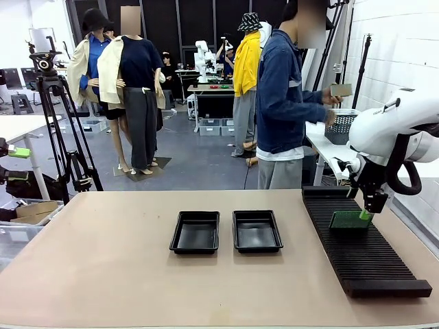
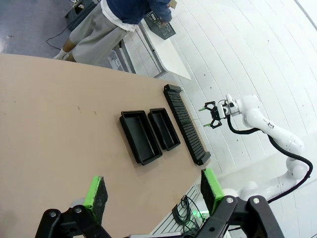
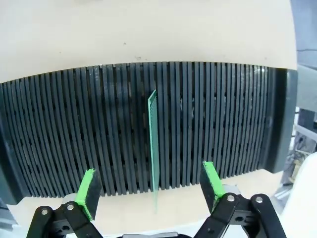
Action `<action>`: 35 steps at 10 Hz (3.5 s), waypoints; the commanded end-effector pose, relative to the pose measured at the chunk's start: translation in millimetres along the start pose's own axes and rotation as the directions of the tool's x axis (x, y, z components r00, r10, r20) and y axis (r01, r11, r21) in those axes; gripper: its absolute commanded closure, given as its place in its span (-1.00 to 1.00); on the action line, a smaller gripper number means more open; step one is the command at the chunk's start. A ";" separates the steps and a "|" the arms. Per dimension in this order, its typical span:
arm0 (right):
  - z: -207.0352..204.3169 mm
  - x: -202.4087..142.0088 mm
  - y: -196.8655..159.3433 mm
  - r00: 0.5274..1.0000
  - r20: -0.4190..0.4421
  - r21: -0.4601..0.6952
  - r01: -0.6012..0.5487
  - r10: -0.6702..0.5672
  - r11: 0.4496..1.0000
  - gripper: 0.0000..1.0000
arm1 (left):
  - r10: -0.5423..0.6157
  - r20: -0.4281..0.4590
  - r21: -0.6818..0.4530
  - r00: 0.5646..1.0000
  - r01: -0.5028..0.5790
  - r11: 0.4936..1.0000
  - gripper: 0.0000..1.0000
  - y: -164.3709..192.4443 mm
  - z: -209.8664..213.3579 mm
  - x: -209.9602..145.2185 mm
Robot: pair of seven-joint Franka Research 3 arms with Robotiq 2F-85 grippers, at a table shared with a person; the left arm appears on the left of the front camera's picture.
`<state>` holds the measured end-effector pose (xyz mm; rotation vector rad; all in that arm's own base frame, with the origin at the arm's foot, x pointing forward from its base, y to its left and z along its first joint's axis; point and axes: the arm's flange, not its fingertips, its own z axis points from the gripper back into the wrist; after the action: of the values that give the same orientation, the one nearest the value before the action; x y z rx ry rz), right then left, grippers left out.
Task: Inspect and transfer BCBs to ESD trays.
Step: Pick up the Blank PCB from the PCB Rack and place it in the left ESD tray.
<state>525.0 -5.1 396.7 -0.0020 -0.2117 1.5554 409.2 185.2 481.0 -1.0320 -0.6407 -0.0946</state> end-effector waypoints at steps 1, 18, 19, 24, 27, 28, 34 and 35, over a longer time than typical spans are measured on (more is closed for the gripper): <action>-13.4 -1.9 -2.7 1.000 0.024 -0.011 -0.017 0.017 1.000 -1.00 | 0.000 -0.001 -0.001 1.000 0.000 1.000 -1.00 -1.0 1.3 -2.0; -36.4 -0.4 -17.0 0.999 -0.020 -0.039 -0.029 0.028 0.999 0.34 | 0.000 -0.001 -0.001 1.000 0.000 1.000 -1.00 -1.0 1.3 -2.0; -36.4 0.1 -17.6 0.999 -0.025 -0.037 -0.032 0.031 0.999 0.67 | 0.000 -0.001 -0.001 1.000 0.000 1.000 -1.00 -1.0 1.3 -2.0; -35.2 1.7 -20.5 0.999 -0.028 -0.022 -0.037 0.037 0.999 1.00 | 0.000 -0.001 -0.001 1.000 0.000 1.000 -1.00 -1.0 1.3 -2.0; -33.4 3.2 -19.8 0.998 -0.034 0.001 -0.043 0.043 0.999 1.00 | 0.000 -0.001 -0.001 1.000 0.000 1.000 -1.00 -1.0 1.3 -2.0; -26.1 5.9 -17.4 0.999 -0.034 -0.006 -0.037 0.037 0.999 1.00 | 0.000 -0.001 -0.001 1.000 0.000 1.000 -1.00 -1.0 1.3 -2.0; 64.7 29.3 -4.0 0.999 -0.052 -0.066 -0.014 0.011 0.998 1.00 | 0.000 -0.001 -0.001 1.000 0.000 1.000 -1.00 -1.0 1.3 -2.0; 84.0 34.9 0.7 0.998 -0.061 -0.088 -0.021 0.016 0.996 1.00 | 0.000 -0.001 -0.001 1.000 0.000 1.000 -1.00 -1.0 1.3 -2.0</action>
<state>518.6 12.1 472.3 -0.0955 -0.2566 1.5693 409.2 185.1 480.9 -1.0320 -0.6404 -0.0947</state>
